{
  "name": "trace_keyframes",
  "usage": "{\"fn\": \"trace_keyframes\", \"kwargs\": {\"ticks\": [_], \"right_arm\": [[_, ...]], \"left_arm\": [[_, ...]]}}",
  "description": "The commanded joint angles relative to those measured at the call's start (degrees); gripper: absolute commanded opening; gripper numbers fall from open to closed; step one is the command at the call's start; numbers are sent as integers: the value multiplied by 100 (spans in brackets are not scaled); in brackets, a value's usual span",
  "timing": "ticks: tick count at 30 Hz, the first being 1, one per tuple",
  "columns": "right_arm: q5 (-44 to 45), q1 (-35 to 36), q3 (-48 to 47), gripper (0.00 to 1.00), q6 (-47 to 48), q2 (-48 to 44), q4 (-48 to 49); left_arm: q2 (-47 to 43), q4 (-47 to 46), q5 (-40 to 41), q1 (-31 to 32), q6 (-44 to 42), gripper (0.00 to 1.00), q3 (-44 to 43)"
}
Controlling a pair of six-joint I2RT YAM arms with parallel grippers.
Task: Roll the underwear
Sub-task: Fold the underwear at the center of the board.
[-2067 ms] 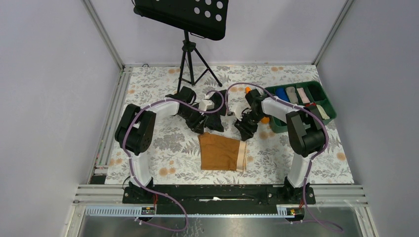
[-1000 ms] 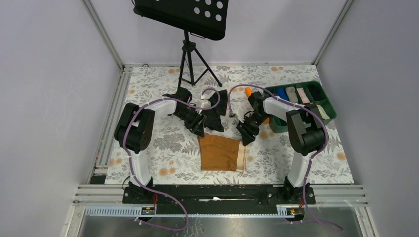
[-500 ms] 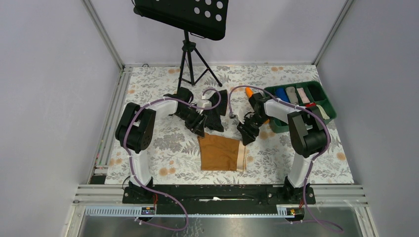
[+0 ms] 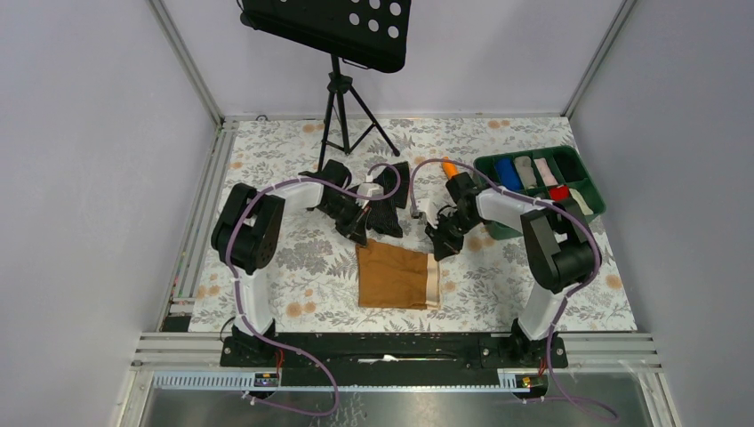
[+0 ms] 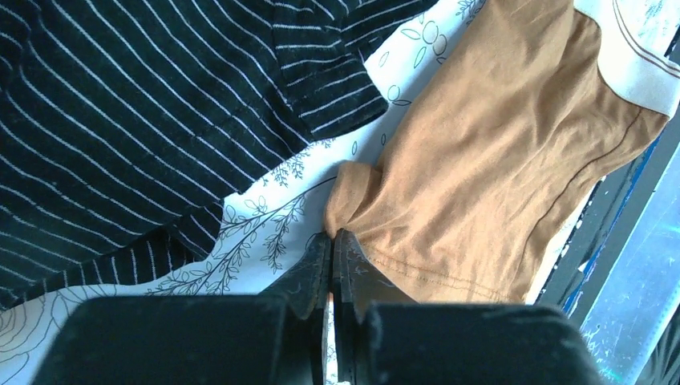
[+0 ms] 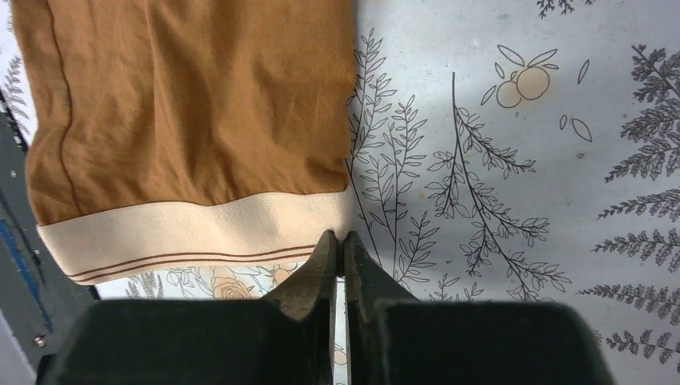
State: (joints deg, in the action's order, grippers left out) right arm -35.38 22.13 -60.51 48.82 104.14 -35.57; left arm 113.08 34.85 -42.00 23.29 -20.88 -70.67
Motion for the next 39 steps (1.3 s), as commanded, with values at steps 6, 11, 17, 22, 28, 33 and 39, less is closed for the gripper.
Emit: {"fn": "trace_keyframes", "kwargs": {"ticks": [6, 11, 17, 22, 28, 33, 39], "right_arm": [[1318, 159, 757, 0, -301, -945, 1237], [1556, 309, 1062, 0, -266, -1634, 1545], [1614, 335, 1328, 0, 124, -2339, 1743], [1544, 352, 1456, 0, 309, -2762, 1808], [1632, 531, 1743, 0, 256, -3155, 1579], [1901, 719, 2026, 0, 300, -3424, 1477], [2155, 909, 2125, 0, 368, -3747, 1465]], "left_arm": [[-963, -381, 338, 62, -364, 0, 752], [-1802, -951, 194, 62, -286, 0, 1147], [-1863, -567, 76, 62, -410, 0, 871], [-1867, -479, -279, 78, -268, 0, 669], [-2227, -152, -653, 176, -420, 0, 843], [-2304, 275, -844, 465, -658, 0, 995], [-2323, 340, -878, 940, -644, 0, 1164]]}}
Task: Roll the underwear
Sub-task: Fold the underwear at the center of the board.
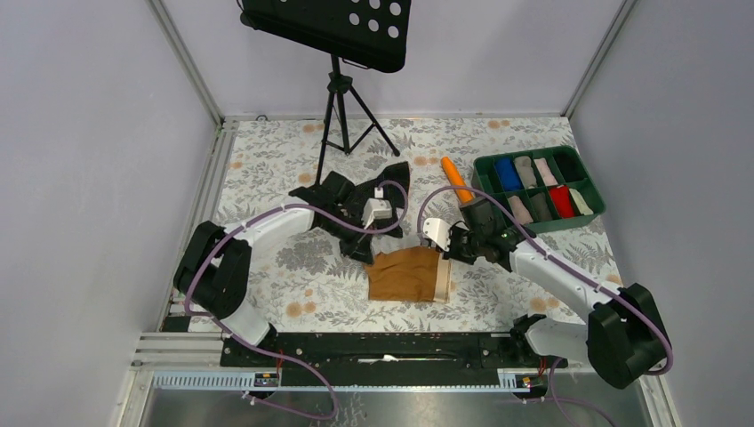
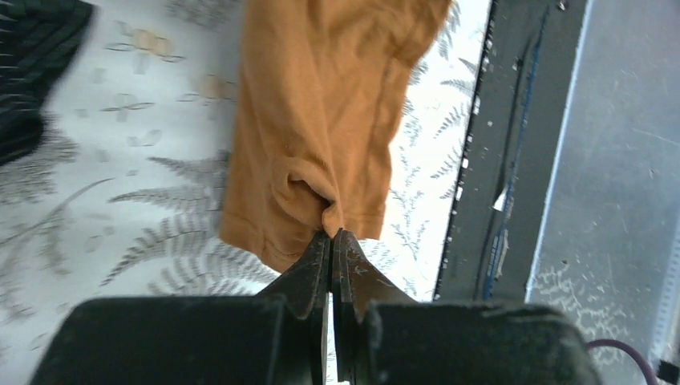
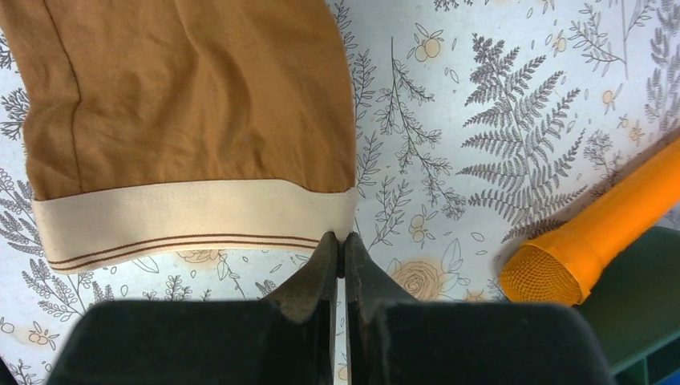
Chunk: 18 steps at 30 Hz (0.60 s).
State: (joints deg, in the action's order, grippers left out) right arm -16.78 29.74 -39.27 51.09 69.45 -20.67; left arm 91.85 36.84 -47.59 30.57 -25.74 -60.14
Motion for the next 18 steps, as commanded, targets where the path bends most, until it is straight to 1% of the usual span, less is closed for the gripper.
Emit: {"fn": "trace_keyframes", "kwargs": {"ticks": [1, 6, 9, 12, 16, 18], "right_arm": [[314, 168, 3, 0, 143, -294, -68], [319, 369, 107, 0, 185, -437, -338], [423, 501, 289, 0, 260, -806, -363], [391, 556, 743, 0, 481, -1559, -177], [152, 667, 1640, 0, 985, -3055, 173], [62, 751, 1973, 0, 1321, -3667, 148]], "left_arm": [[-198, 137, -315, 255, -152, 0, 127], [-195, 203, -141, 310, -225, 0, 186], [-243, 308, -95, 310, -342, 0, 232], [-368, 310, -224, 314, -384, 0, 371], [-328, 359, -425, 404, -382, 0, 546], [-303, 399, -415, 481, -447, 0, 602]]}}
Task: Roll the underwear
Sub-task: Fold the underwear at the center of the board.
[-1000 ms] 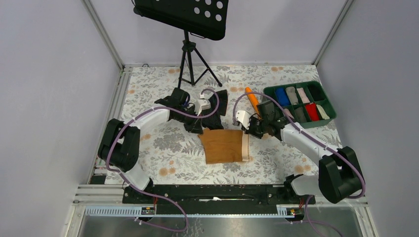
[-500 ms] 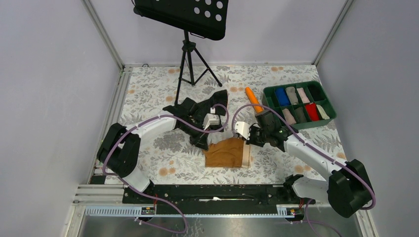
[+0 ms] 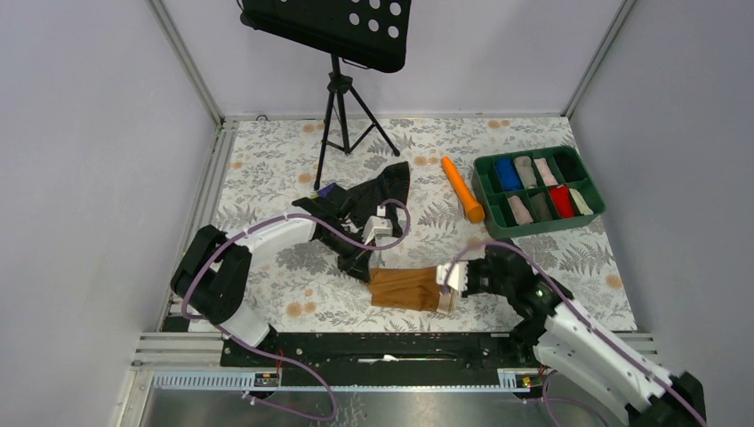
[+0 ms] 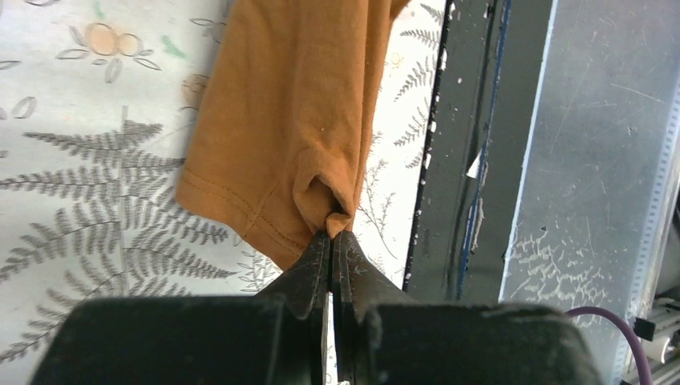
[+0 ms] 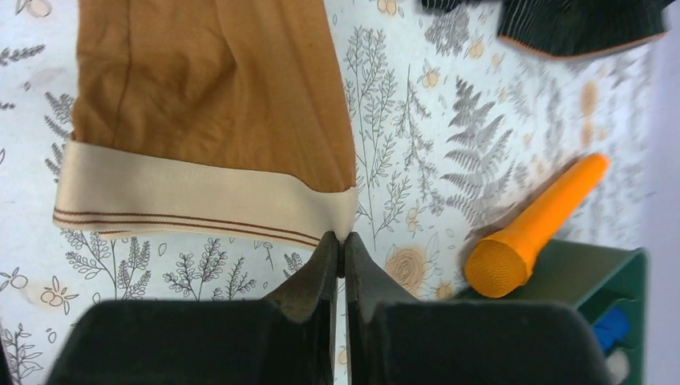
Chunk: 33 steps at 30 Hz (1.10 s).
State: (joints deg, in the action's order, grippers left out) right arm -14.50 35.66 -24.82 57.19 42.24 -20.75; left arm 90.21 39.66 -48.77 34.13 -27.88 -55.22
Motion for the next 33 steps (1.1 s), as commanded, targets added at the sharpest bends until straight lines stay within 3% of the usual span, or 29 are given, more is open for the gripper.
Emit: {"fn": "trace_keyframes", "kwargs": {"ticks": [1, 7, 17, 26, 33], "right_arm": [[-200, 201, 641, 0, 877, -1183, 11], [-401, 287, 786, 0, 1288, -1493, -576], [-641, 780, -67, 0, 665, -212, -1345], [-400, 1782, -131, 0, -122, 206, -1189], [-299, 2056, 70, 0, -87, 438, -1163]], "left_arm": [[-131, 120, -265, 143, -243, 0, 120], [113, 200, -279, 146, -250, 0, -46], [510, 368, -112, 383, -305, 0, -268], [902, 565, 148, 384, -525, 0, -413], [1037, 762, 225, 384, -705, 0, -434]]}}
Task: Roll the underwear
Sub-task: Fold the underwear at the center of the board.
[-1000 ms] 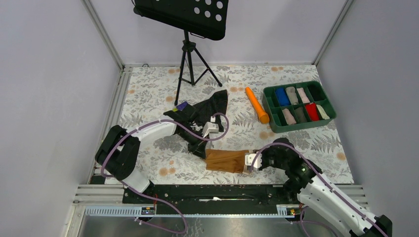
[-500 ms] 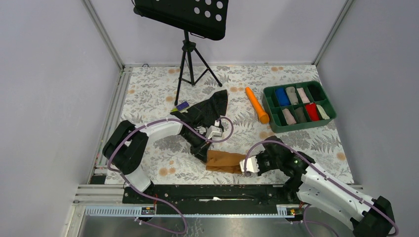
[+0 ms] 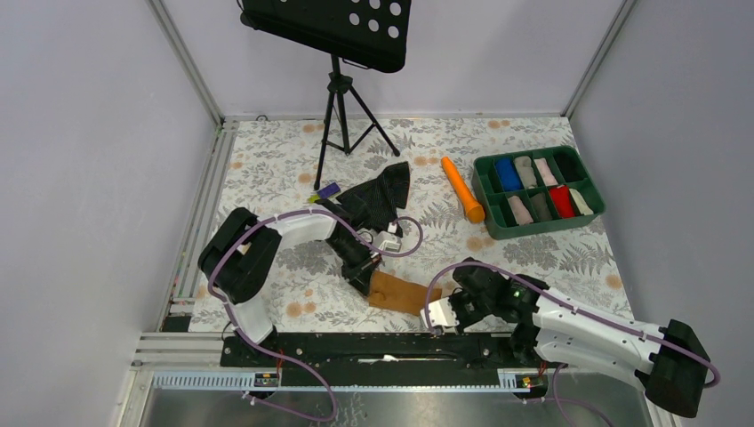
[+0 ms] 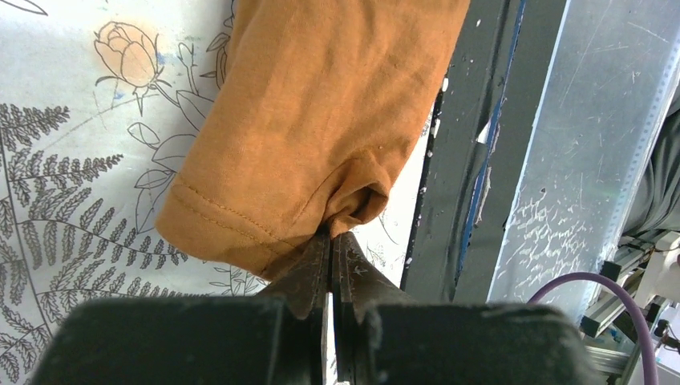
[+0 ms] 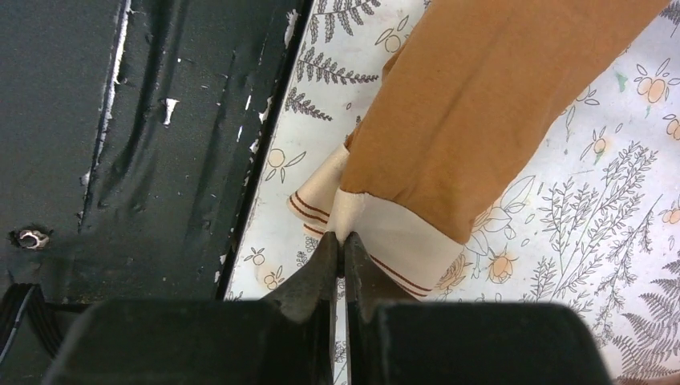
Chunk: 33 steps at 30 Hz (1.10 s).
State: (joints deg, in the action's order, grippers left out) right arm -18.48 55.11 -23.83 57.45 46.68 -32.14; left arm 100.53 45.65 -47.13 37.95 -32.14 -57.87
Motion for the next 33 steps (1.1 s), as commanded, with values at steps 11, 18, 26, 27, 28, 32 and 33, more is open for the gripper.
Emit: {"fn": "trace_keyframes", "kwargs": {"ticks": [11, 18, 26, 27, 28, 32, 33], "right_arm": [[-303, 156, -133, 27, 28, -20, -306], [-506, 149, -810, 39, -651, -217, -795], [157, -31, -1127, 35, -1796, -435, -531], [169, -95, -1175, 33, -1928, -450, -466], [195, -175, -1247, 32, -2085, -483, -399], [189, -797, -1813, 28, -3166, -450, -131], [146, -1036, -1997, 27, -3421, -385, -159]], "left_arm": [[-116, 163, 121, 1, -146, 16, -118], [-676, 263, 366, -5, -11, 35, -317], [-1160, 489, 442, -104, 239, 45, -635], [-1206, 258, 464, -104, 537, 45, -619], [-1233, -42, 457, -100, 916, 46, -580], [-1178, -1149, 646, 232, 1905, 46, -526], [-1098, -1248, 802, 394, 1935, 46, -613]]}}
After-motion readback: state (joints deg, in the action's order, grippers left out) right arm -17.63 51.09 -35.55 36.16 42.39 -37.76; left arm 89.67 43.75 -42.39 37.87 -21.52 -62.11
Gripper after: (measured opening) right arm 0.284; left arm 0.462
